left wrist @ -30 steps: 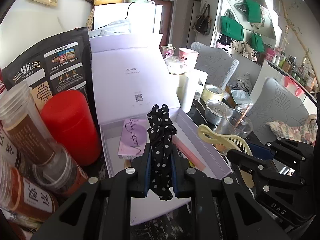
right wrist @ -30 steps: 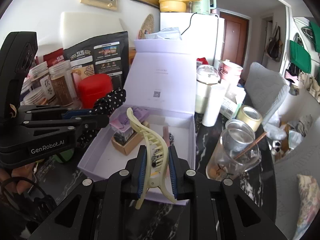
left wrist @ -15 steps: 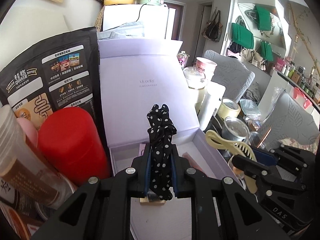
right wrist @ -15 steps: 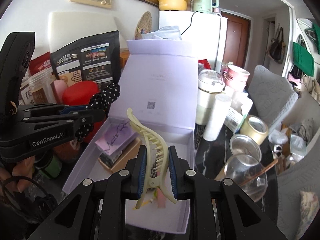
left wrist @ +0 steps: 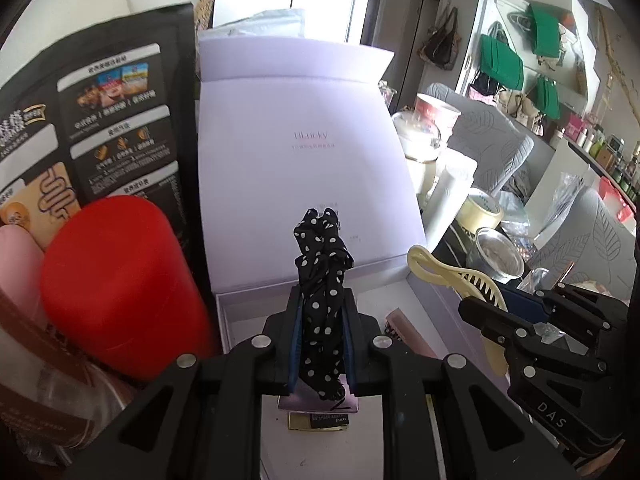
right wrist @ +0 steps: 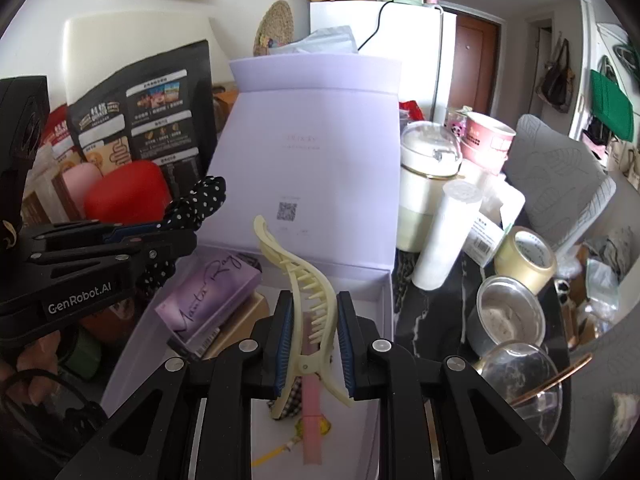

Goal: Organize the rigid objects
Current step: 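Lower the scrunchie onto the purple box with the left tool while the right tool lowers the clip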

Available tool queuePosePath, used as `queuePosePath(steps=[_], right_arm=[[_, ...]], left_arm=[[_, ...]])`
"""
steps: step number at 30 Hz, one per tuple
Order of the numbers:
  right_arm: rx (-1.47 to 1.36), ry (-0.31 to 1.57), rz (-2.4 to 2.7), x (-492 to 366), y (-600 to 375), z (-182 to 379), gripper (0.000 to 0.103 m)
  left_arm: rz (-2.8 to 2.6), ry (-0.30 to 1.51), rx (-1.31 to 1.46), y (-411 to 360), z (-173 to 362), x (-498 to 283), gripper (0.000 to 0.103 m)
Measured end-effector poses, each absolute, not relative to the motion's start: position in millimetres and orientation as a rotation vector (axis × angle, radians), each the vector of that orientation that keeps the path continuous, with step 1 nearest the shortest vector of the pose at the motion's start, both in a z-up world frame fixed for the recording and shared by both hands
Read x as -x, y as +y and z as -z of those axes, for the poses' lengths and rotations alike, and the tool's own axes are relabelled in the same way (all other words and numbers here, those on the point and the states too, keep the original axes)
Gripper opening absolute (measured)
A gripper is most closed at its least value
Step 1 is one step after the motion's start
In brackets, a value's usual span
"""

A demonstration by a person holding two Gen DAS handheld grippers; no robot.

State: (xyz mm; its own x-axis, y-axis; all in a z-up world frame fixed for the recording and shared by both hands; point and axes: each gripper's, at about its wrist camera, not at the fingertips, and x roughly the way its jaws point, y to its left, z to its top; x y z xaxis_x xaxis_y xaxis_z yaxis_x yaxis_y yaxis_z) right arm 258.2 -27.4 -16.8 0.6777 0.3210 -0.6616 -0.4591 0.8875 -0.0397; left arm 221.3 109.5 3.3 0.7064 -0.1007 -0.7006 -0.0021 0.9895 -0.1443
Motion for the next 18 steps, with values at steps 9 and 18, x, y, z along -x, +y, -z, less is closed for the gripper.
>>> queuePosePath(steps=[9, 18], right_arm=[[0.208, 0.792, -0.443, -275.0, -27.3, 42.9, 0.021], [0.218, 0.853, -0.442, -283.5, -22.8, 63.8, 0.021]], left_arm=[[0.075, 0.865, 0.113, 98.3, 20.3, -233.4, 0.017], [0.076, 0.883, 0.110, 100.5, 26.4, -238.1, 0.017]])
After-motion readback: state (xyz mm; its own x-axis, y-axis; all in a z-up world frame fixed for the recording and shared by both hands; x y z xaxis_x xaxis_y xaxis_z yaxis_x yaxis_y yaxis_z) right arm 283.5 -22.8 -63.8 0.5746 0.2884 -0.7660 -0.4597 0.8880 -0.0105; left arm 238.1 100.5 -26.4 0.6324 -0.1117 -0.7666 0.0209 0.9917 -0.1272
